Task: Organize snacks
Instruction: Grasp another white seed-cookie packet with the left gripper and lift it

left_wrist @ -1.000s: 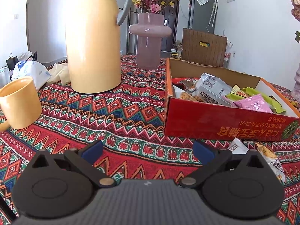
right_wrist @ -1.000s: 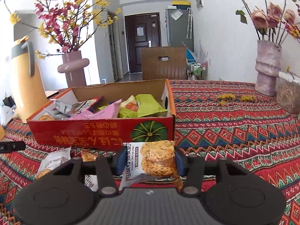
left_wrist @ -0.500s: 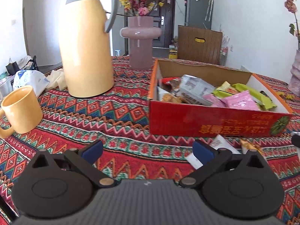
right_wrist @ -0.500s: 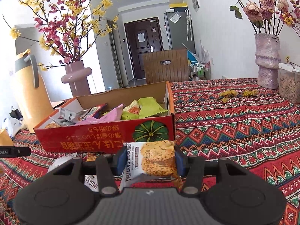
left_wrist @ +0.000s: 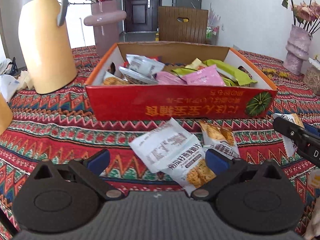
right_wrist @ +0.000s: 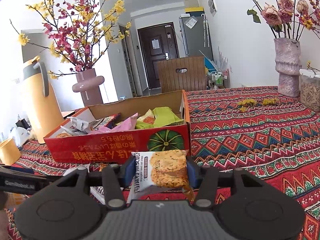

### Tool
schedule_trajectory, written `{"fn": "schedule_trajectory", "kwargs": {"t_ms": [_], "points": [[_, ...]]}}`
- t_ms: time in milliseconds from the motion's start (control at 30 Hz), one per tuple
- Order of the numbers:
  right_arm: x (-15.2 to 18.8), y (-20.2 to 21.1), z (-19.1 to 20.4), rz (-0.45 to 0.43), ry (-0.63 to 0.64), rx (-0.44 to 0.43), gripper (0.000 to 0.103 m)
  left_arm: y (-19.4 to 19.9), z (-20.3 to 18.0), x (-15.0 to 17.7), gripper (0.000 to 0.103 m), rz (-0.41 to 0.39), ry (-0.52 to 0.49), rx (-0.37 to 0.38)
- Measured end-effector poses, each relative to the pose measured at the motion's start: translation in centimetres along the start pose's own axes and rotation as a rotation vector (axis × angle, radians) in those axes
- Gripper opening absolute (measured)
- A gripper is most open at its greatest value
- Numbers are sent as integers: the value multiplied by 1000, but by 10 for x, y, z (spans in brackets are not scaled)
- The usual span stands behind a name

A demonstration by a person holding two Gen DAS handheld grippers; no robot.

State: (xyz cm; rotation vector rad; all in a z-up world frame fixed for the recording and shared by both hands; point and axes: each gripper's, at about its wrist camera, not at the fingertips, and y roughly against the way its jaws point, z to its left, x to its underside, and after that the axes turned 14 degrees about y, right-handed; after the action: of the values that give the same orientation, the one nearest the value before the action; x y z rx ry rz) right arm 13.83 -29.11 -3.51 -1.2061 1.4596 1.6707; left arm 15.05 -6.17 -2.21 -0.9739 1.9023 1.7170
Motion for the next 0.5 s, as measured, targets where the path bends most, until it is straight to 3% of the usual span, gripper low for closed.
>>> {"fn": "schedule_trajectory", "kwargs": {"t_ms": [200, 300, 500], "points": [[1, 3, 1, -17, 4, -7, 51, -11, -11, 3, 103, 41, 15, -49], [1, 4, 1, -21, 3, -11, 51, -14, -10, 5, 96, 70, 31, -48], [1, 5, 1, -22, 5, -11, 51, -15, -8, 11, 58, 101, 33, -24]]}}
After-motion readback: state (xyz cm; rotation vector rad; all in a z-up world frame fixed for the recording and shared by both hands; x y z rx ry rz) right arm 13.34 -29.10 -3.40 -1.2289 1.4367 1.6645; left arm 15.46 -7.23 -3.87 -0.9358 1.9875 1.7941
